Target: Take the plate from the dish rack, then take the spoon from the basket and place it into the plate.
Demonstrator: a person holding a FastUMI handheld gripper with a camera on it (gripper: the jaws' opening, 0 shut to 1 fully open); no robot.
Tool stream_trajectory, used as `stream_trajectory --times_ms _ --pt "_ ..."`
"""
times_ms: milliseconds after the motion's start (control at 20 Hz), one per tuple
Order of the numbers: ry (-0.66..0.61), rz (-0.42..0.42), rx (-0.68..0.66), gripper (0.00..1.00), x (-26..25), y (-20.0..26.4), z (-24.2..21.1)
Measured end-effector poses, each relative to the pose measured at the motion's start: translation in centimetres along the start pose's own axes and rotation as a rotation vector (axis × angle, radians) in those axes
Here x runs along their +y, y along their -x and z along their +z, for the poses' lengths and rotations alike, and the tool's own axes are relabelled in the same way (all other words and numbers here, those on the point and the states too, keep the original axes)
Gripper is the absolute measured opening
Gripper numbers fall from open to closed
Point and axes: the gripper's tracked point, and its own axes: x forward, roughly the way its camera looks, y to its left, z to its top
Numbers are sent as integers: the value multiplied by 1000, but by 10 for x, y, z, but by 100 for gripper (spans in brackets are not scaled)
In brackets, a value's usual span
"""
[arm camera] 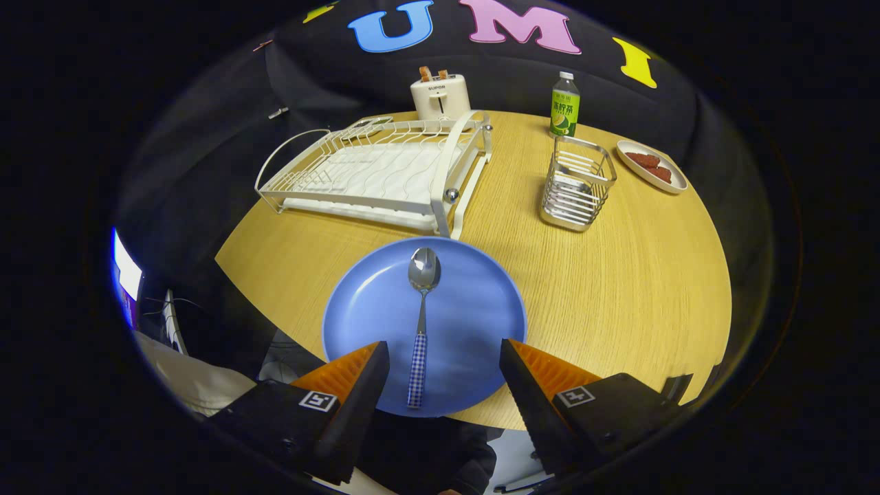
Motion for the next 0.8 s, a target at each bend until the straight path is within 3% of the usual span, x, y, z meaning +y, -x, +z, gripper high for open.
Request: stream_trajectory --times_ms 550,800 --pt "95 -149 -383 99 -25 88 173" --pt "104 -197 -542 97 -27 136 230"
